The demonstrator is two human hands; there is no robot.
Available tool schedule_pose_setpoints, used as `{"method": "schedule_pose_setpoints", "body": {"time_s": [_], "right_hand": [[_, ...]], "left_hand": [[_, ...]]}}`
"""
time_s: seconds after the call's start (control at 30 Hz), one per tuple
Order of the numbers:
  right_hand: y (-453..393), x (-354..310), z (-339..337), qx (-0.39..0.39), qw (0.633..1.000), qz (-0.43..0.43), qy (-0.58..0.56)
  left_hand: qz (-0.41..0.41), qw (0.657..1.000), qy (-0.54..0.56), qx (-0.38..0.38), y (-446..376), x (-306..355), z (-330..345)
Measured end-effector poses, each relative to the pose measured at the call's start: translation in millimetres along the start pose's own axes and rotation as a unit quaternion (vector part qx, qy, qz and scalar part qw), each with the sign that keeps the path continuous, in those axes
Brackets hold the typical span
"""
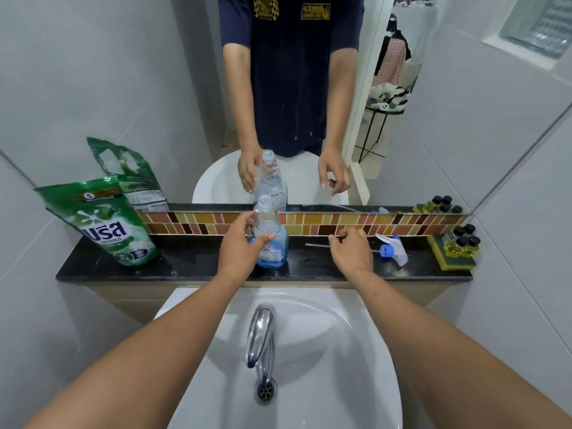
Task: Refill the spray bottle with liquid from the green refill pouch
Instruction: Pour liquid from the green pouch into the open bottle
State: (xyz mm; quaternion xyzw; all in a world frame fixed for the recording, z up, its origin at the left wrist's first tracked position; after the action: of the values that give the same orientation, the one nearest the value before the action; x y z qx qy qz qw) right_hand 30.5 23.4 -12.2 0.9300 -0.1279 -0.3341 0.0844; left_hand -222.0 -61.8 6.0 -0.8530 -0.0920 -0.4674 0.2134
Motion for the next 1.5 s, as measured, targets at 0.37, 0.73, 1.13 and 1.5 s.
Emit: {"method": "schedule_pose_setpoints", "body": {"time_s": [0.37,0.73,1.13,1.5], "right_hand": [[80.7,-67.6,47.5,-0.066,0.993,-0.077,0.06],[147.2,-144.3,99.6,-0.077,0.986,-0.144,0.041],[169.3,-263.4,201.0,-0.16,0.964,-0.213,0.024],[157.8,-312.9,252.1,-0.218,0.951,-0.199,-0.089]], "left_hand": [[0.002,0.995,-0.098,-0.03,13.9,-32.9,-79.0],[-0.024,0.988,-0.154,0.0,40.6,-71.8,-191.0],[-0.112,0.964,-0.215,0.111,28.2,-152.1,-310.9],[-0.134,0.965,-0.041,0.223,-10.9,-197.9,-331.5]]}}
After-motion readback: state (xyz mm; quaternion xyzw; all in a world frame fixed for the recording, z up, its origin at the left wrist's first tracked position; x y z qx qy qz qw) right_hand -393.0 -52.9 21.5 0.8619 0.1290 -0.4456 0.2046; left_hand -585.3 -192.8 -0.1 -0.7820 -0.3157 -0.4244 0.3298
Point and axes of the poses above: each hand's wrist, its own y-axis away from the middle knuckle, its own z-axis out of the palm, x = y × z, the point moved 7 cm from there along -y, towards the middle knuckle, and after that the axes turned 12 degrees about z, right-handed, at the moved point
